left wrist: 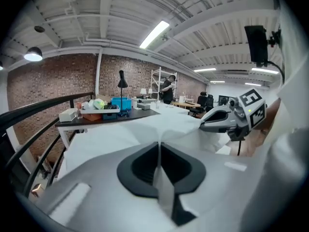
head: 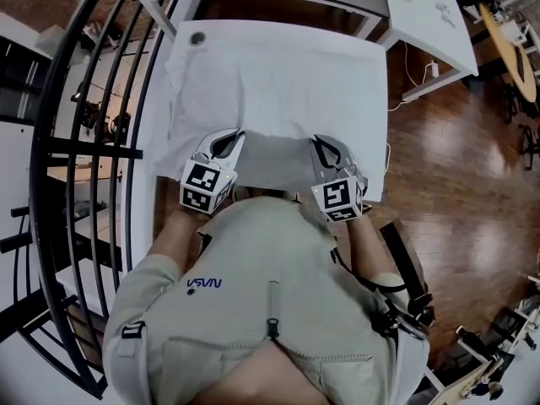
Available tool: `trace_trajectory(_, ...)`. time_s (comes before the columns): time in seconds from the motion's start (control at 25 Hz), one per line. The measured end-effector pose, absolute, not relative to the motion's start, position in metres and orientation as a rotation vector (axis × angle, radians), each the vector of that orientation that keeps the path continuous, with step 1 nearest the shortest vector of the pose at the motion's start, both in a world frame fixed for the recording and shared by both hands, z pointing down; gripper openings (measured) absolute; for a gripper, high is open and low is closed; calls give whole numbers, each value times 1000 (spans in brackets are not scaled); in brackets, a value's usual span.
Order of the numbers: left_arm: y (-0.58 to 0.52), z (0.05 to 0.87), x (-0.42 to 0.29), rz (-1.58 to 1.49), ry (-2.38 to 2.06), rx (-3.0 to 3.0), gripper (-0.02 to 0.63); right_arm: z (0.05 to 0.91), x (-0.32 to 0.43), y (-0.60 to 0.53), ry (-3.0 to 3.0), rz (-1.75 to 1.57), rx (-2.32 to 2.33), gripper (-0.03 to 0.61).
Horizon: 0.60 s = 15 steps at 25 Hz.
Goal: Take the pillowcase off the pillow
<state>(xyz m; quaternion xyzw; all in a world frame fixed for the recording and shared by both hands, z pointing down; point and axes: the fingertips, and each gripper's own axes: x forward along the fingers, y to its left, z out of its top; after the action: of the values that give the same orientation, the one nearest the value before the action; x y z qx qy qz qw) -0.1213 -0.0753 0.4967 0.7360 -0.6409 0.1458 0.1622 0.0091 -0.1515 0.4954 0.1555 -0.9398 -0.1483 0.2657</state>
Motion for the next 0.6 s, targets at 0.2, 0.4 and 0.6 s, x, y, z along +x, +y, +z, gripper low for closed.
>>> trace_trajectory(0.2, -80, 420, -114, 348, -1825, 2269, 11, 414, 14, -161, -2670, -348, 461, 9)
trace_trajectory(0.4, -82, 375, -116, 326, -1784, 2368, 11, 369, 16, -158, -2679, -406, 365, 9)
trace_trajectory(0.6, -112, 376, -147, 397, -1916, 2349, 14, 370, -15, -189, -2616, -361, 397, 9)
